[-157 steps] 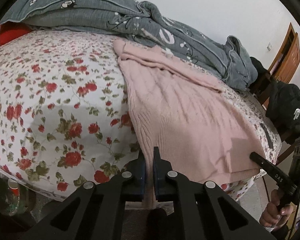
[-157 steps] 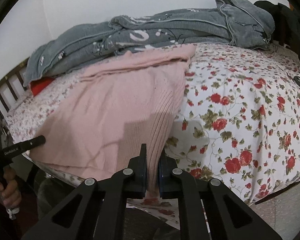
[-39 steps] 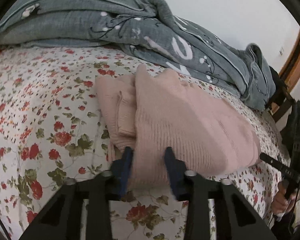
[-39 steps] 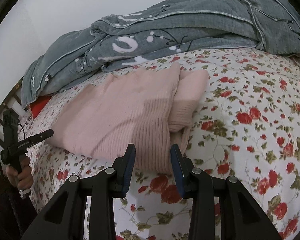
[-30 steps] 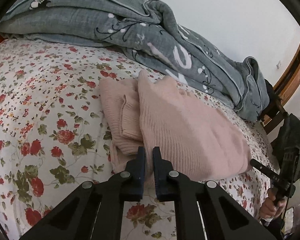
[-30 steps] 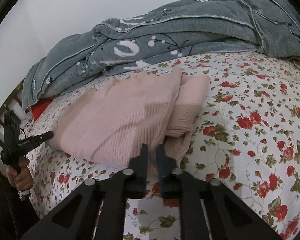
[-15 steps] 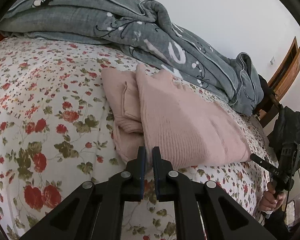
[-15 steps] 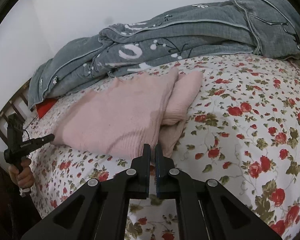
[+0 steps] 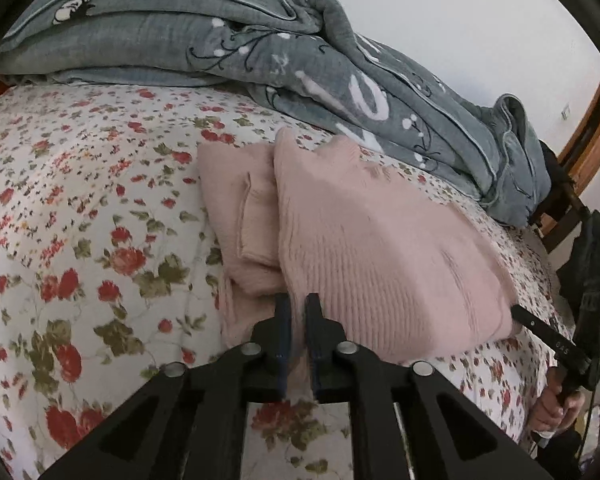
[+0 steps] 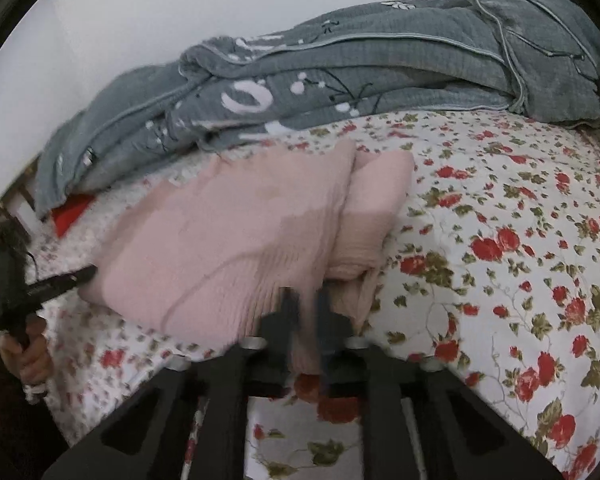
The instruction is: Fold small clothes
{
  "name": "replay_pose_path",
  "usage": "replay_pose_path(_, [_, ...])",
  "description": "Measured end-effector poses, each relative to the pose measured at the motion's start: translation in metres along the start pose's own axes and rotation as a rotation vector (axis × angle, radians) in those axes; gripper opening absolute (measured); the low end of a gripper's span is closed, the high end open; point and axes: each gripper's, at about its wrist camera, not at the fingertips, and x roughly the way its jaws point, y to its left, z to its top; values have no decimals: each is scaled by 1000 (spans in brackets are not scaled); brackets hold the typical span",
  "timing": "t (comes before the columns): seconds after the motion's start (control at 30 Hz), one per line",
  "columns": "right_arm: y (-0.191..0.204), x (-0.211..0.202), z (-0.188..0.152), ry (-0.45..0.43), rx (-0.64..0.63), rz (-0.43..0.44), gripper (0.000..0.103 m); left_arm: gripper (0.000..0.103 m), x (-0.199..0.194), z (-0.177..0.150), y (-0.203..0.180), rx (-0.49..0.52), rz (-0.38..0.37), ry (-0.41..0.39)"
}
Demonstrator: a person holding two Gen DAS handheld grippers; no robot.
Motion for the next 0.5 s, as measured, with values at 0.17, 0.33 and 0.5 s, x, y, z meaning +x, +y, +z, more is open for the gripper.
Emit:
replay_pose_path(0.17, [-5,-10,-11,-14,6,16,5,8,-5,-7,5,-7,3,-2])
replay_pose_path(0.33, [-1,-14,-3,-8,-18,-11,10,14,-11,1,8,-24,20,-18])
replay_pose_path(0.5, [24,-26,15,-106,-77,-56,29,57,-9,19,10,-26,30,-48])
